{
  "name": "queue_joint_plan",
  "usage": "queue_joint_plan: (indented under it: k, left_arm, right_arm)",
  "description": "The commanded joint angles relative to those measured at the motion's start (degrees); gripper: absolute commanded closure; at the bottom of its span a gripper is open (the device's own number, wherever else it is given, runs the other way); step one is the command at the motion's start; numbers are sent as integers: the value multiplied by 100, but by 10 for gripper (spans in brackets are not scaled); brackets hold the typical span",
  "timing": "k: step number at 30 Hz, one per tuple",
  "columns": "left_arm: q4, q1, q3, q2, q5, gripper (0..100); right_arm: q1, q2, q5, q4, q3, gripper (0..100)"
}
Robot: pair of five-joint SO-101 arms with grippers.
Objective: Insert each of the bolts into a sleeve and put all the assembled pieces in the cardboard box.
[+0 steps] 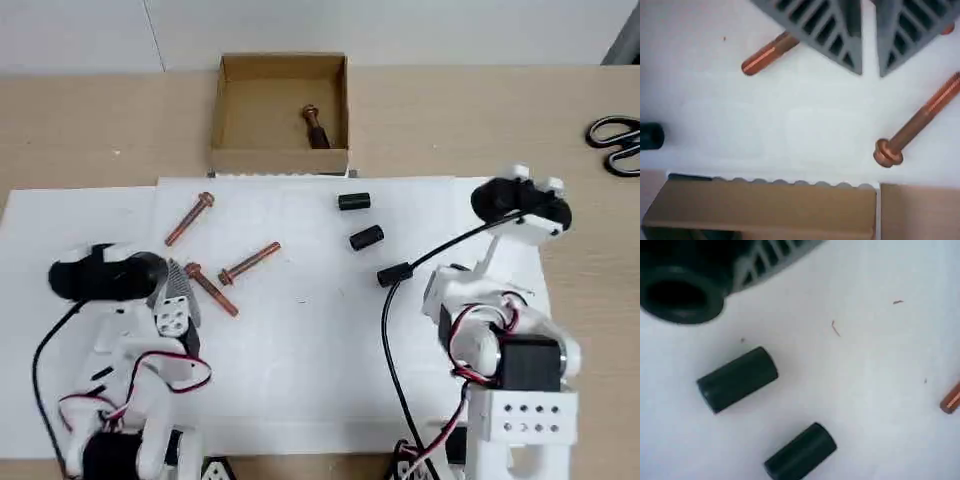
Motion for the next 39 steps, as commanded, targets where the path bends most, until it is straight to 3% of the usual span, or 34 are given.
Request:
queue_joint_plan:
  k: [1, 16, 22, 28, 39]
  left_arm:
    - [132, 18, -840, 809, -18, 994]
    - [1820, -18, -5684, 6453, -18, 994]
    - [2514, -9, -6888, 8114, -35, 994]
    - [2620, -35, -7345, 9451, -1697, 994]
    - [2593, -264, -8347, 11024, -2629, 992]
  right_arm:
    - [57, -198, -26, -251, 141, 996]
    - [57, -365, -53, -497, 352, 996]
    - [57, -365, -62, -497, 352, 996]
    - [57, -365, -62, -488, 352, 996]
    - [57, -365, -53, -462, 396, 996]
